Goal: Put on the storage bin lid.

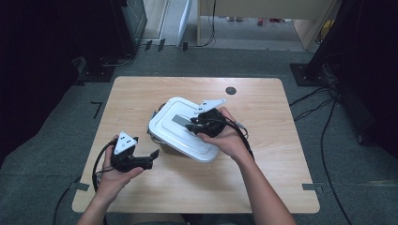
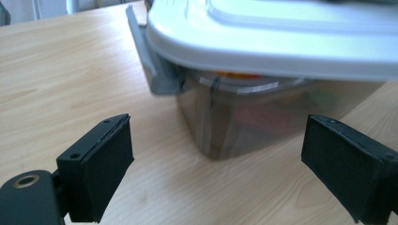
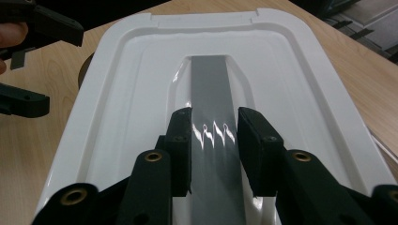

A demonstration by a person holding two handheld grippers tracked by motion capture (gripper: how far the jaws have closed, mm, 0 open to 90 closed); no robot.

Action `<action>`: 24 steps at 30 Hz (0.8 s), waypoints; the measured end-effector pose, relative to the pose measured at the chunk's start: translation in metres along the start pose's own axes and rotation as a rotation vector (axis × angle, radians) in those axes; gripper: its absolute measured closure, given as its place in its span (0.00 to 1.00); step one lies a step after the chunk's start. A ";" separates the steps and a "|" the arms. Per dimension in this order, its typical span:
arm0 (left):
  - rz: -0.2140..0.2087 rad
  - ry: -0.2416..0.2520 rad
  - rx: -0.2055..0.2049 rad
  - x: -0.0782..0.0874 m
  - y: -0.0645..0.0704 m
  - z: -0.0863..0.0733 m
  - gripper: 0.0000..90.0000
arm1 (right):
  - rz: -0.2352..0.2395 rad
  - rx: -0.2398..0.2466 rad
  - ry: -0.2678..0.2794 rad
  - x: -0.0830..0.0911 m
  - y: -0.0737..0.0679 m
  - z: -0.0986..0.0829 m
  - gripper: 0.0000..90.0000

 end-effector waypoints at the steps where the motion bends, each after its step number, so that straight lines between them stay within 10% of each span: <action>1: -0.005 0.007 0.004 -0.001 0.001 0.003 0.10 | 0.006 -0.009 -0.001 0.000 0.000 0.000 0.67; 17: -0.028 0.047 0.049 -0.012 0.003 0.024 0.10 | -0.059 -0.064 0.057 0.025 0.007 -0.007 0.51; 24: -0.028 0.052 0.051 -0.013 0.002 0.028 0.10 | -0.149 -0.198 0.088 0.054 0.013 -0.028 0.48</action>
Point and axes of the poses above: each handheld gripper's, and its own axes: x roughly backward along the jaws, z roughly out of its top, y roughly to its right, the point moved 2 cm from there along -x, roughly forward along the jaws, and after that the axes turned 1 degree about x, right-handed, at the moved point
